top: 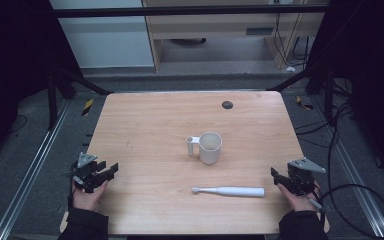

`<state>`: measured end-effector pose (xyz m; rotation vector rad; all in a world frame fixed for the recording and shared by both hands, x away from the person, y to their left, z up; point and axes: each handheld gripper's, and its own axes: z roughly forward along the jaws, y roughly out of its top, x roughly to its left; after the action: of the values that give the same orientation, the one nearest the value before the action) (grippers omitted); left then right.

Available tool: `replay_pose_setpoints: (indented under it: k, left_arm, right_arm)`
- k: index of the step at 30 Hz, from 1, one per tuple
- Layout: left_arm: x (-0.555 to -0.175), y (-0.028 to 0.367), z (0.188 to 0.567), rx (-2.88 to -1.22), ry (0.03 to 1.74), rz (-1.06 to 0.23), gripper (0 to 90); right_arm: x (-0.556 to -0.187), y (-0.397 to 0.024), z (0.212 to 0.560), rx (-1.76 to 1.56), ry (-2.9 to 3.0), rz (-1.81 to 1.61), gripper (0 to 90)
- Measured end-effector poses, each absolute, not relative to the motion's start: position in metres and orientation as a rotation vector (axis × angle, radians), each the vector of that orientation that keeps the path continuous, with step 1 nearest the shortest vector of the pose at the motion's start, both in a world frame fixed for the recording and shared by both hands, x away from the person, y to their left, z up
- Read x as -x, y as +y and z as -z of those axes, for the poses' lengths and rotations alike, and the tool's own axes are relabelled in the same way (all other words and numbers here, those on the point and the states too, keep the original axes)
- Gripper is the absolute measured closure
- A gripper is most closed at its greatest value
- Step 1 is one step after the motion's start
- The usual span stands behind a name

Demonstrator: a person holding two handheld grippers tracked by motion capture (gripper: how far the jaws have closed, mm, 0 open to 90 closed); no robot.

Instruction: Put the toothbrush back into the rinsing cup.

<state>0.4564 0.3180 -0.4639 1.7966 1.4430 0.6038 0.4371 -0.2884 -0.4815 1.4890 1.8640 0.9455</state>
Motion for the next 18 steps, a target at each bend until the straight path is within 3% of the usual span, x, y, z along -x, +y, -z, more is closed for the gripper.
replay_pose_setpoints:
  k: [18]
  left_arm:
    - [-0.455,0.308,0.462,-1.878,1.382,-0.633,49.1]
  right_arm:
    - [-0.428,-0.270,0.470,-1.412,1.963,-0.987,49.9]
